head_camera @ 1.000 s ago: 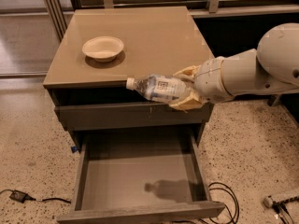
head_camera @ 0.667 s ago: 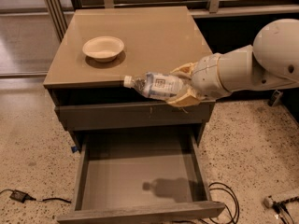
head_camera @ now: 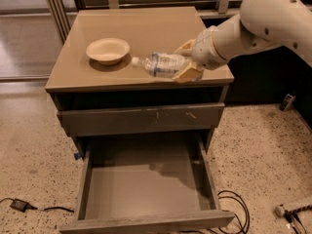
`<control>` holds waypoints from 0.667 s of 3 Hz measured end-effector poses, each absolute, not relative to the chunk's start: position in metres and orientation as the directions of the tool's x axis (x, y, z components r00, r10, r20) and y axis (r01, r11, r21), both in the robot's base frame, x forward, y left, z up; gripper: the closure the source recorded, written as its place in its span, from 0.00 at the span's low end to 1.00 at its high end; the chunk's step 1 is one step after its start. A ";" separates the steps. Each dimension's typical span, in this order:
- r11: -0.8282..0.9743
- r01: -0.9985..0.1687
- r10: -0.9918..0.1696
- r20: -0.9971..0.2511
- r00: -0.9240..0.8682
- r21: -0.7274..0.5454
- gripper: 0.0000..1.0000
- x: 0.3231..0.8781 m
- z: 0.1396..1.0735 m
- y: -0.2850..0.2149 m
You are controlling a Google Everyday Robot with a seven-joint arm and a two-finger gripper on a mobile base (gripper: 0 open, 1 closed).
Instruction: Pick blue plastic bottle from middle drawer and place on counter
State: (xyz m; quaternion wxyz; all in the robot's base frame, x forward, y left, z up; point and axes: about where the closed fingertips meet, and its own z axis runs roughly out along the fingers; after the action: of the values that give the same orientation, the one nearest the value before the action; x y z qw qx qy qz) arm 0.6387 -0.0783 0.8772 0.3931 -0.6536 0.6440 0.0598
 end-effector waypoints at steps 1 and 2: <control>0.174 -0.885 -0.805 -0.580 0.125 -0.432 1.00 0.688 0.887 -0.084; 0.219 -0.882 -0.800 -0.594 0.083 -0.418 1.00 0.713 0.888 -0.092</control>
Offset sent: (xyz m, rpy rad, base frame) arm 0.1034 -0.0293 0.0147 0.0282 0.0310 -0.1468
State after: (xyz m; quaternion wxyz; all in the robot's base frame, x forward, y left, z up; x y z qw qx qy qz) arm 0.7130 -0.0922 0.8880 0.3921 -0.6229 0.6750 0.0523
